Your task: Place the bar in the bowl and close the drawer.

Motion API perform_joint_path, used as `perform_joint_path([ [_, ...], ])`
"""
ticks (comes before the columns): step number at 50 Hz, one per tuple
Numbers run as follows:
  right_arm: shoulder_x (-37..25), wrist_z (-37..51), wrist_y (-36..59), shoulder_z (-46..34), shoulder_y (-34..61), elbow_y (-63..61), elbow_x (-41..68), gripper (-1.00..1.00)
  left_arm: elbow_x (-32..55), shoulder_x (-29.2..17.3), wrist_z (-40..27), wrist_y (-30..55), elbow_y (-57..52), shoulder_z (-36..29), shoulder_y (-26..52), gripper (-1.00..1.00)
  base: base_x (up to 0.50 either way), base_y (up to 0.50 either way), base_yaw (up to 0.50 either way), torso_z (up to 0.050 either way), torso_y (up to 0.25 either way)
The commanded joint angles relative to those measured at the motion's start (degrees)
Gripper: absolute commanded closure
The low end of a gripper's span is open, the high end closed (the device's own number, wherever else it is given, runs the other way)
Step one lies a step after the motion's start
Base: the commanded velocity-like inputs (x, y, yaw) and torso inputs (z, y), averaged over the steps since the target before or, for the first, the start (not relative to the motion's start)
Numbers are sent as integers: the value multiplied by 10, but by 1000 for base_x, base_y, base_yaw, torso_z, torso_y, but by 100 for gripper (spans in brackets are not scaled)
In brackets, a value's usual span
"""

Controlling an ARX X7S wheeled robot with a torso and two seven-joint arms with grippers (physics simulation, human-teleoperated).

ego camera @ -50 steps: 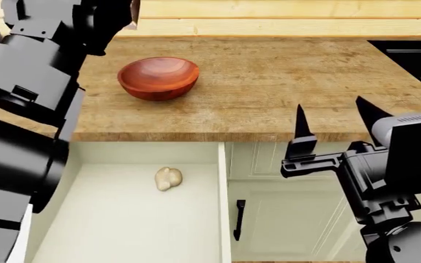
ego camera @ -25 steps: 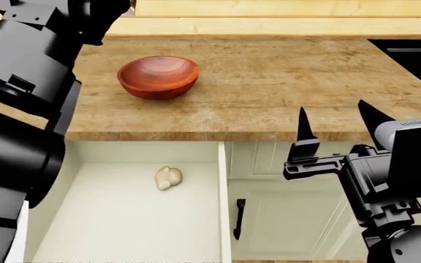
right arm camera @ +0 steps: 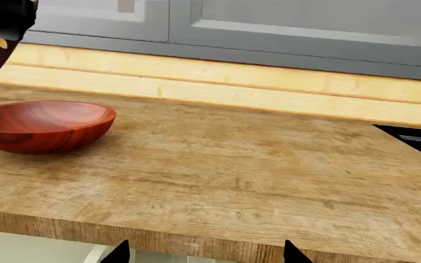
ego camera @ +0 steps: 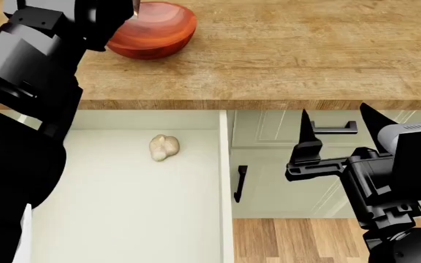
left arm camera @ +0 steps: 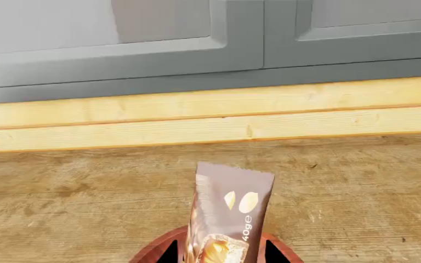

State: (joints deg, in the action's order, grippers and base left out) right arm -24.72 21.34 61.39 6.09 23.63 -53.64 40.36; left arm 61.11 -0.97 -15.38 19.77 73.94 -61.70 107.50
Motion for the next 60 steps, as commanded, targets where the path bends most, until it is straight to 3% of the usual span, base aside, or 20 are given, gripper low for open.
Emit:
perform_joint_path([
  [1, 8, -14, -7, 12, -11, 5, -11, -100, 0, 10, 10, 1, 10, -18, -2, 100, 0, 0, 0, 0, -250],
  [15, 5, -15, -24, 15, -26, 9, -11, -100, 0, 10, 25, -11, 10, -11, 0, 100, -1, 0, 0, 0, -28],
  [16, 5, -15, -25, 15, -27, 9, -11, -100, 4, 10, 26, -11, 10, -16, 0, -100, 0, 0, 0, 0, 0],
  [24, 4, -16, -35, 13, -34, 14, -14, -100, 11, 10, 31, -10, 10, -25, -2, -100, 0, 0, 0, 0, 0],
  [32, 3, -15, -40, 11, -36, 17, -13, -100, -22, 10, 34, -8, 10, 9, -1, -100, 0, 0, 0, 0, 0],
  [43, 2, -11, -42, 11, -35, 17, -9, -100, -116, 9, 38, -14, 10, 101, 19, -100, 0, 0, 0, 0, 0],
  [60, 0, 0, -36, 6, -31, 5, 2, -100, -280, 3, 86, 10, 10, 258, 16, -100, 0, 0, 0, 0, 249],
])
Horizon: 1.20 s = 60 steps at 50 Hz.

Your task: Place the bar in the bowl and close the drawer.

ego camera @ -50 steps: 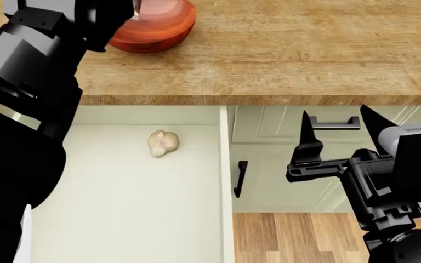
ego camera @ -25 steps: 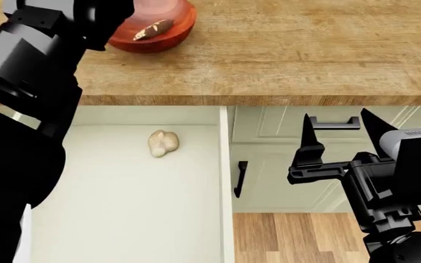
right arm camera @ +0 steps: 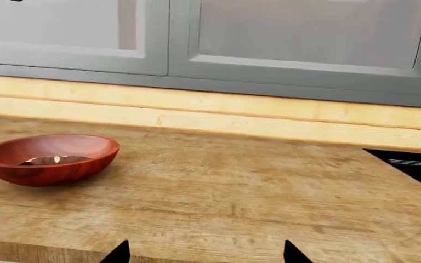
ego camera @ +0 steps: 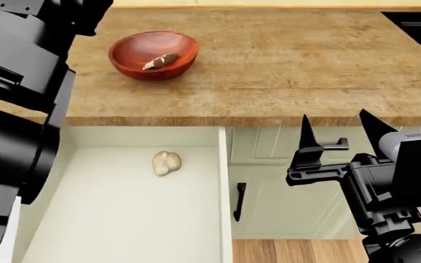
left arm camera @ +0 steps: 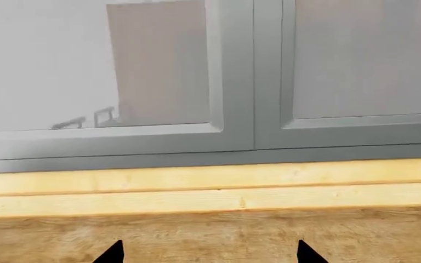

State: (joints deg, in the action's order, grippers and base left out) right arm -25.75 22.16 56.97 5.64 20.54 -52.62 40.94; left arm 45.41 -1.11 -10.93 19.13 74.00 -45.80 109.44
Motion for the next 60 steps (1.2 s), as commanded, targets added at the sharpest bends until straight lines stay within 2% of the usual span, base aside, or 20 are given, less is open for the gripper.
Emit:
perform_joint_path([
  [1, 10, -8, 8, 10, -1, -5, -3, -100, -125, 3, 45, 18, 9, 109, -3, -100, 0, 0, 0, 0, 250],
  [4, 11, -7, 5, 6, -1, -4, -4, -100, -128, -6, 50, 28, -9, 112, -8, -100, 0, 0, 0, 0, 250],
  [9, 11, -7, 1, -1, -2, -4, -6, -100, -84, -98, -25, 173, -307, 114, -106, -100, 0, 0, 0, 0, 250],
  [18, 12, -10, -15, -13, -6, 4, -15, -100, -3, -206, -103, 284, -625, 140, -226, -100, 0, 0, 0, 0, 250],
  [23, 12, -13, -26, -20, -10, 9, -21, -100, 45, -249, -139, 311, -739, 169, -288, -100, 0, 0, 0, 0, 250],
  [32, 9, -20, -46, -22, -24, 18, -30, -100, 136, -324, -203, 333, -918, 235, -409, -100, 0, 0, 0, 0, 250],
  [38, 8, -27, -61, -28, -34, 22, -36, -100, 186, -374, -233, 319, -1023, 274, -518, -100, 0, 0, 0, 0, 250],
  [44, 7, -28, -66, -31, -36, 25, -37, -100, 235, -404, -259, 300, -1094, 312, -597, -100, 0, 0, 0, 0, 250],
  [52, 4, -31, -75, -34, -43, 26, -40, -100, 234, -436, -254, 252, -1152, 346, -718, -100, 0, 0, 0, 0, 53],
  [60, 7, -31, -77, -31, -42, 31, -32, -100, 214, -448, -231, 218, -1167, 360, -788, -100, 0, 0, 0, 0, 0],
])
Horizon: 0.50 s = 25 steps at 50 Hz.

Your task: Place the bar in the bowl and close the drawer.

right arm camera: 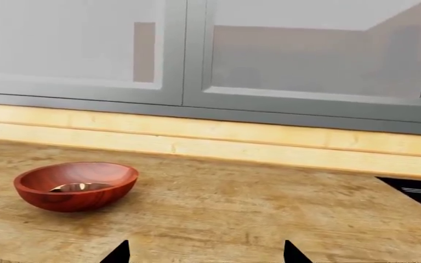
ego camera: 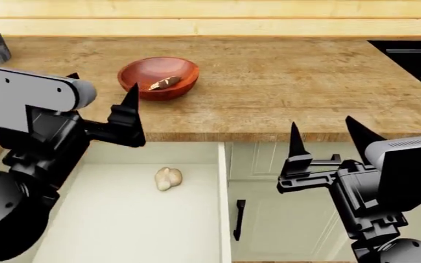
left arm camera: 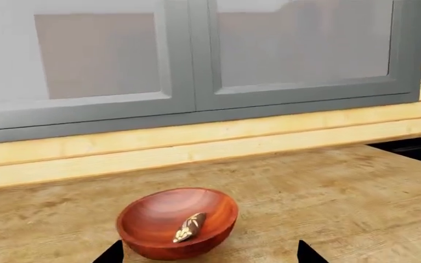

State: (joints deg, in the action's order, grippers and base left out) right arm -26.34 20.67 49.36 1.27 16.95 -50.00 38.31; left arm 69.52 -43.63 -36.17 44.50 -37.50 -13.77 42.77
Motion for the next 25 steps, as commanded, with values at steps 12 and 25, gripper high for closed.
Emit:
perform_joint_path([
  [12, 15, -15, -2, 21, -7, 14, 8, -100, -31, -19, 24, -44, -51, 38, -130, -100, 0, -340, 0, 0, 0],
  [25, 11, -11, -2, 21, -7, 11, 11, -100, -30, -18, 23, -44, -49, 36, -128, -100, 0, -500, 0, 0, 0],
])
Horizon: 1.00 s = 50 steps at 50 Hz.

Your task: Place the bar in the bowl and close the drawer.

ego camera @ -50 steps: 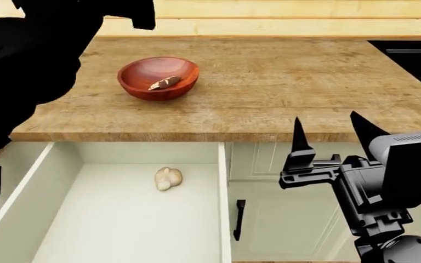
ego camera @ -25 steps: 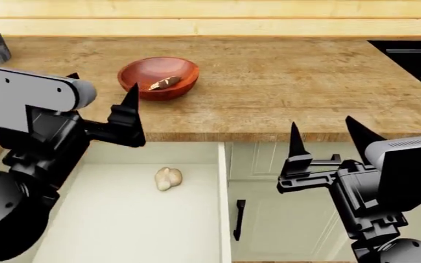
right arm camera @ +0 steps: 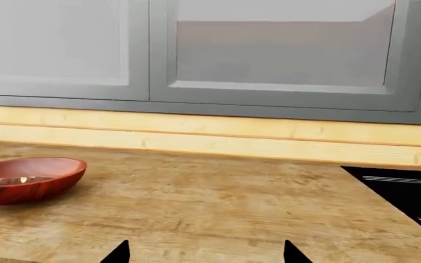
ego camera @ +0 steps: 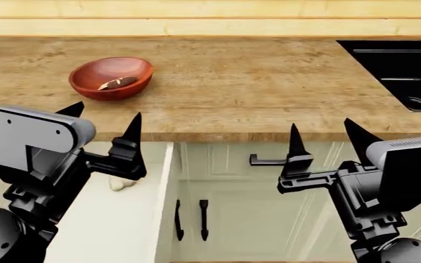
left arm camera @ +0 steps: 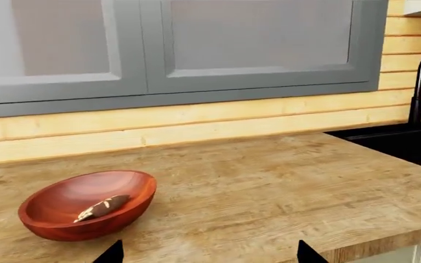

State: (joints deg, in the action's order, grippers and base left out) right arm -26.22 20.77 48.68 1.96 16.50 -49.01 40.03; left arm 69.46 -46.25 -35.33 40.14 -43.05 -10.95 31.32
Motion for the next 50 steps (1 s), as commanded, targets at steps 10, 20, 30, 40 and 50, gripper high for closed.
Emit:
perform_joint_path([
  [10, 8, -10, 1, 12, -1, 4, -7, -100, -30, 7, 17, -4, 9, 9, -15, -100, 0, -500, 0, 0, 0],
  [20, 6, -9, -7, 7, -6, 3, -13, -100, -35, 6, 18, -8, 9, 8, -21, -100, 0, -400, 0, 0, 0],
  [30, 5, -17, -35, 8, -19, 1, -23, -100, -37, 5, 19, -13, 9, 9, -27, -100, 0, 0, 0, 0, 0],
  [40, 4, -5, -31, 1, -14, 1, -33, -100, -32, 1, 18, -19, 6, 17, -34, -100, 0, 0, 500, 0, 0],
  [50, 0, -2, -30, -2, -12, -1, -32, -100, -25, -4, 11, -21, 3, 25, -35, -100, 0, 0, 500, 0, 0],
])
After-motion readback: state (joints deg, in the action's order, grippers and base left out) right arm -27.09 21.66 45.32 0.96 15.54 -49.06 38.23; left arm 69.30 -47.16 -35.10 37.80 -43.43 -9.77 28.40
